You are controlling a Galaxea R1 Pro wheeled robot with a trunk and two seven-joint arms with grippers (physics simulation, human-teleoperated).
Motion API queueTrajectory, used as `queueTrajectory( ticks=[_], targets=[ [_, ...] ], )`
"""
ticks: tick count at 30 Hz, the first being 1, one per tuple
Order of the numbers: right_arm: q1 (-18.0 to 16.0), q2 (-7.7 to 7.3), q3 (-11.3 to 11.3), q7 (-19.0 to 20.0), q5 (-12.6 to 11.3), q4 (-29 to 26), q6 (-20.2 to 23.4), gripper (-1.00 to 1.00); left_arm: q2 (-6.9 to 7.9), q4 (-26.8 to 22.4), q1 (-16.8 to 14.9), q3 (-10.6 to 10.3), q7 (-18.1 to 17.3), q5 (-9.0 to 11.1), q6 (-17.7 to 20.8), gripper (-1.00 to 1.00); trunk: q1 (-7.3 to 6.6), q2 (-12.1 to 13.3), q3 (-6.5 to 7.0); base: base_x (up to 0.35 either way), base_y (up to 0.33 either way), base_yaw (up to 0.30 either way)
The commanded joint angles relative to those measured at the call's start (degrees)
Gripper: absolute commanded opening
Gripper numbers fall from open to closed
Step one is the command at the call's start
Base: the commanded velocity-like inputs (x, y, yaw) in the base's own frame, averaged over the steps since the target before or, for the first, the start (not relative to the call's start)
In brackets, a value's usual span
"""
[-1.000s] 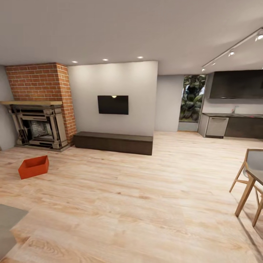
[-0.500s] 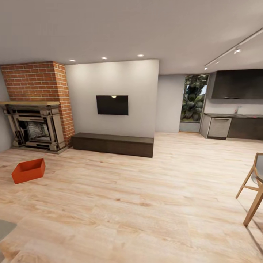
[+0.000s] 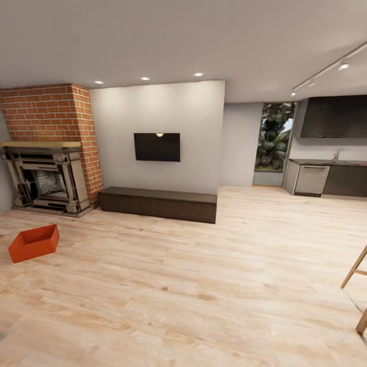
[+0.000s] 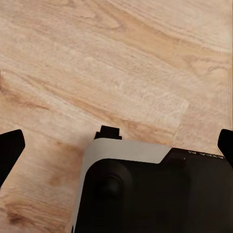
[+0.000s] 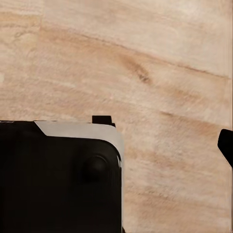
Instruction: Move the two storage containers from the living room to the garage. In the garage, place one container on the floor and stack the other container on top of it (either order is fine).
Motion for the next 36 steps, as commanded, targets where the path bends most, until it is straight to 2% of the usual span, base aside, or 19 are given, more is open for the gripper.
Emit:
queueTrajectory(
  ticks=[1,36],
  targets=[
    [-0.08,0.01,0.53,-0.03,-0.56,0.18,-0.36,1.0,-0.02,0.04,-0.05,-0.49,0.1,0.42,-0.14,1.0,0.04,-0.05,-0.08,0.326,0.0,0.19],
    [-0.08,-0.26,-0.19,0.64,-1.25,0.18,-0.89,1.0,-0.06,0.04,-0.05,-0.48,0.1,0.44,-0.17,1.0,0.04,-0.05,0.52,0.326,0.0,0.261]
  ],
)
